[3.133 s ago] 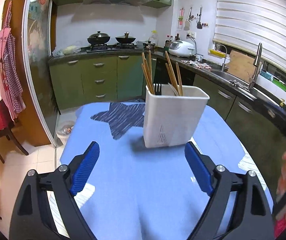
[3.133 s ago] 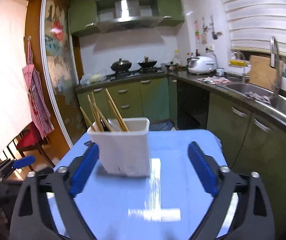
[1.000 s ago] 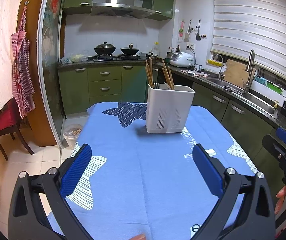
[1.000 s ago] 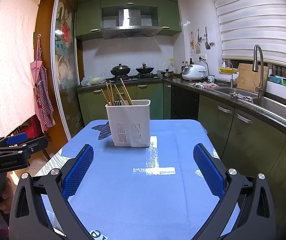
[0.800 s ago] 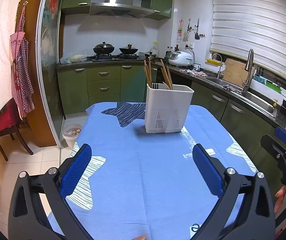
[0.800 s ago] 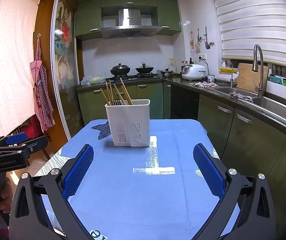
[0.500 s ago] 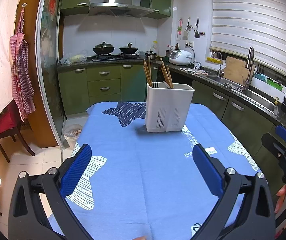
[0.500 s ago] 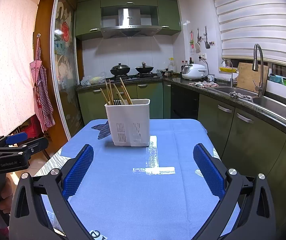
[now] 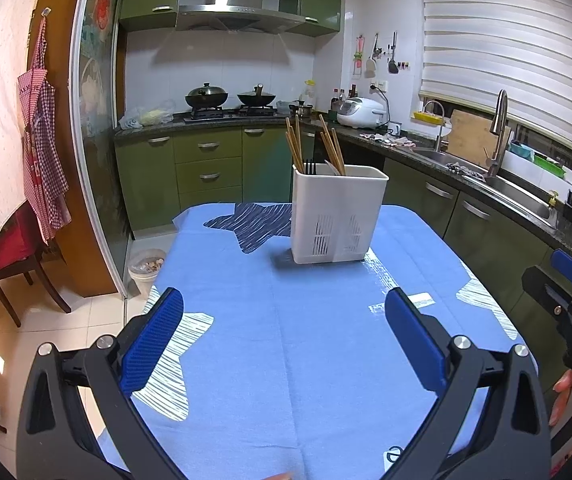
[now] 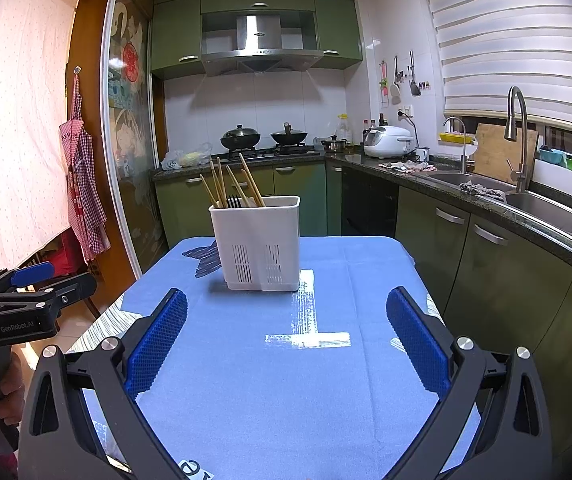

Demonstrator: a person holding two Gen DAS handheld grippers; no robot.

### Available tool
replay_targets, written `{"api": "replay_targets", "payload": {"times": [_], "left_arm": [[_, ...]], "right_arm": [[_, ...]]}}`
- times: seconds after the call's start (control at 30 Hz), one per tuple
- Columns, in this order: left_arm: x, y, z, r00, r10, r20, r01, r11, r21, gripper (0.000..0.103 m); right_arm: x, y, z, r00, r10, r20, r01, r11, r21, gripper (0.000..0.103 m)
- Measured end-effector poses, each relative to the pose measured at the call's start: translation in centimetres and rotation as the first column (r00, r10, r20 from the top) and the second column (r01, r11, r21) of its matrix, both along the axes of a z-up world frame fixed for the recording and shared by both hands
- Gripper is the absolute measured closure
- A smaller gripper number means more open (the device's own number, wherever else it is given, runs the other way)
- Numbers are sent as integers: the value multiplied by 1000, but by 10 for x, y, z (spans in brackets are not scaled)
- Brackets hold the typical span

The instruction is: Organize utensils

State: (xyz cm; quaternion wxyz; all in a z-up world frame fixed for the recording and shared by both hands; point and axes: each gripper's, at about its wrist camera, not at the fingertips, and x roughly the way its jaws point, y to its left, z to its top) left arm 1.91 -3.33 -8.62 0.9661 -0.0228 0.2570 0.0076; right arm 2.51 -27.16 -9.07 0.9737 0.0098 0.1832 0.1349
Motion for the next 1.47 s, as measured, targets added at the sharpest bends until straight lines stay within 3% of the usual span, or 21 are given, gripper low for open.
{"api": "replay_targets", "payload": {"times": [0.9,1.2,1.47], "left_arm": [[5,-4,-1,1000,-27,-9,28,1000,10,7],[8,-8,3,999,-9,40,7,999,53,7],[29,-2,-9,999,4,-50,-1,999,47,7]], "right_arm": [[6,4,-14,1000,4,-21,-4,1000,-1,5],[9,3,-16,1000,1,-30,-1,1000,0,5],[15,3,-19,999,-5,-49,5,1000,-1,5]]}}
